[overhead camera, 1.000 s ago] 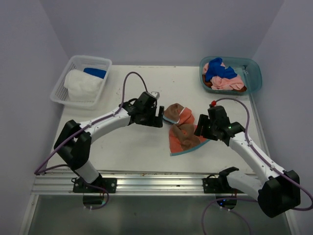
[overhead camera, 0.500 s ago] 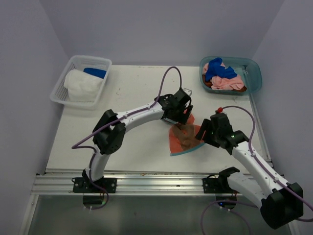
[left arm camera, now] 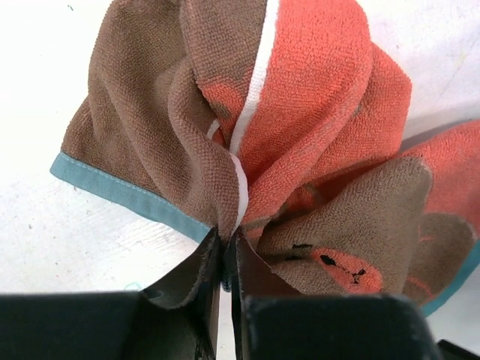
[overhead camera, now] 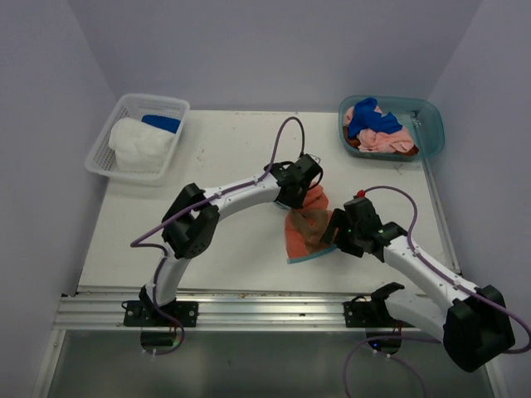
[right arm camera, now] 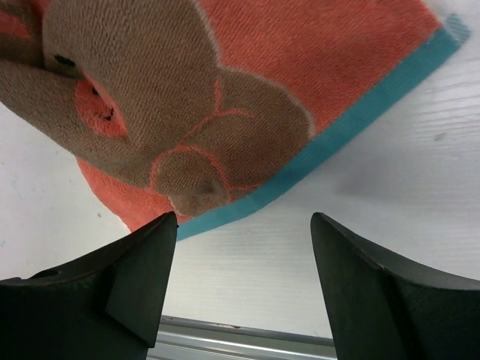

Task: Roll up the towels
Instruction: Flatten the towel

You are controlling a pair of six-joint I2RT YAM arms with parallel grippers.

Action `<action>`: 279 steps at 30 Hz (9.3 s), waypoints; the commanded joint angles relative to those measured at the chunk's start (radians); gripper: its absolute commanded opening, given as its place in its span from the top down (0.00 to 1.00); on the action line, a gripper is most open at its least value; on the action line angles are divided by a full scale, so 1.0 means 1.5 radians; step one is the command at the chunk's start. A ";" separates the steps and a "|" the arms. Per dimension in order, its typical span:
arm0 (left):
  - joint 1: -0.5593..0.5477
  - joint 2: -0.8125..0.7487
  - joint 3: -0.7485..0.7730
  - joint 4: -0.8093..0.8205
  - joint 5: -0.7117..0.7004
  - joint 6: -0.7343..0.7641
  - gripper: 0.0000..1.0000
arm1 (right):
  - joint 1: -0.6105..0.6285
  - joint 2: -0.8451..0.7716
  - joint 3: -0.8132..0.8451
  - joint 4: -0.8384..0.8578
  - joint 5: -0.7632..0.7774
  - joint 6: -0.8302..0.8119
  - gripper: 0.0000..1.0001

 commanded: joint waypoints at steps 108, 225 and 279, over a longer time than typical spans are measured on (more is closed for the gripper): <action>0.399 -0.478 -0.465 0.100 0.218 0.013 1.00 | -0.084 -0.040 0.210 -0.052 0.231 -0.166 1.00; 0.411 -0.549 -0.455 0.043 0.153 0.009 1.00 | 0.035 0.421 0.258 0.180 0.002 -0.117 1.00; 0.425 -0.602 -0.391 0.004 0.192 0.028 1.00 | -0.111 0.214 0.396 0.041 0.107 -0.189 1.00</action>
